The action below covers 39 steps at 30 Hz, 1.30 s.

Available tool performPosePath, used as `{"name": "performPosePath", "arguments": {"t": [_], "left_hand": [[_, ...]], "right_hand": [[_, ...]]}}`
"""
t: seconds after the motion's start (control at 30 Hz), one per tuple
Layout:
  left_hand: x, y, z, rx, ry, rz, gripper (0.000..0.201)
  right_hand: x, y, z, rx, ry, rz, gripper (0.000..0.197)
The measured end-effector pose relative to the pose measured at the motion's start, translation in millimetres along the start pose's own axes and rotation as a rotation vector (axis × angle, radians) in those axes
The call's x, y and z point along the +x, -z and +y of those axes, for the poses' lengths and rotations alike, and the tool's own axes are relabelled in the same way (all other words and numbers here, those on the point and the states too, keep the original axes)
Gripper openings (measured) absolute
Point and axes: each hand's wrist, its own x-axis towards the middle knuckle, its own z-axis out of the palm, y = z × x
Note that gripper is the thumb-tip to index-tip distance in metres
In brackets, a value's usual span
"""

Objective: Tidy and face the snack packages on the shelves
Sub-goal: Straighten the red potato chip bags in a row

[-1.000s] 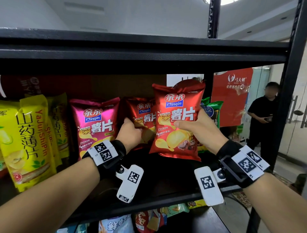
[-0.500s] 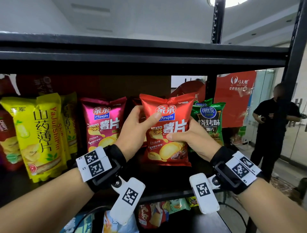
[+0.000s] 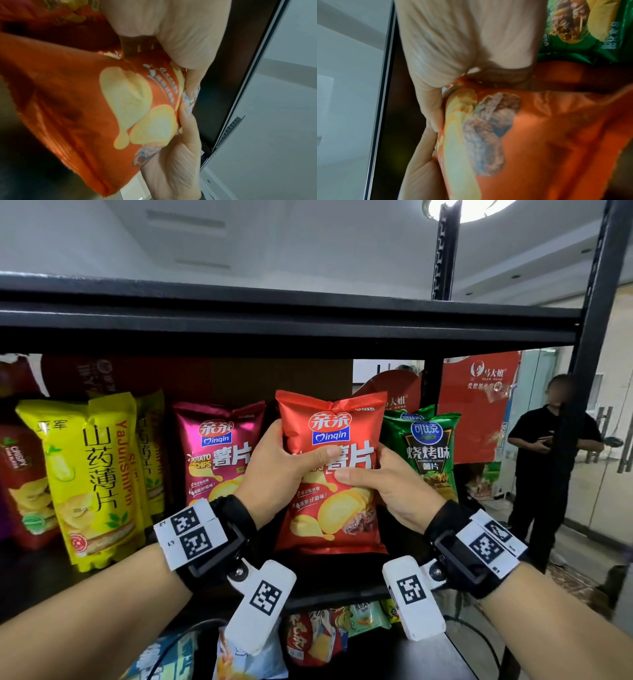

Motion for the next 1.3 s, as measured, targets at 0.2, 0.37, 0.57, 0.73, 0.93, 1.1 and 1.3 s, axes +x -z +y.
{"name": "performPosePath", "arguments": {"t": [0.2,0.37,0.57,0.73,0.93,1.1,1.3], "left_hand": [[-1,0,1,-0.057,0.043,0.019,0.059],[1,0,4,-0.047,0.060,0.046,0.055],[1,-1,4,-0.038,0.079,0.071,0.057],[2,2,6,-0.089,0.104,0.097,0.061],[7,9,7,-0.092,0.189,0.095,0.062],[10,19,4,0.097,0.198,0.132,0.047],[7,46,9,0.591,-0.292,-0.169,0.076]], "right_hand": [[-2,-7,-1,0.015,-0.016,0.020,0.055],[-6,-11,-4,0.050,-0.028,0.032,0.041],[-8,-12,-5,0.063,-0.054,0.047,0.053],[-8,-13,-4,0.053,-0.096,0.074,0.068],[-9,-15,-3,0.047,-0.114,0.064,0.067],[-6,-15,-16,0.055,-0.161,0.111,0.057],[-3,-7,-45,0.154,-0.418,0.072,0.032]]}}
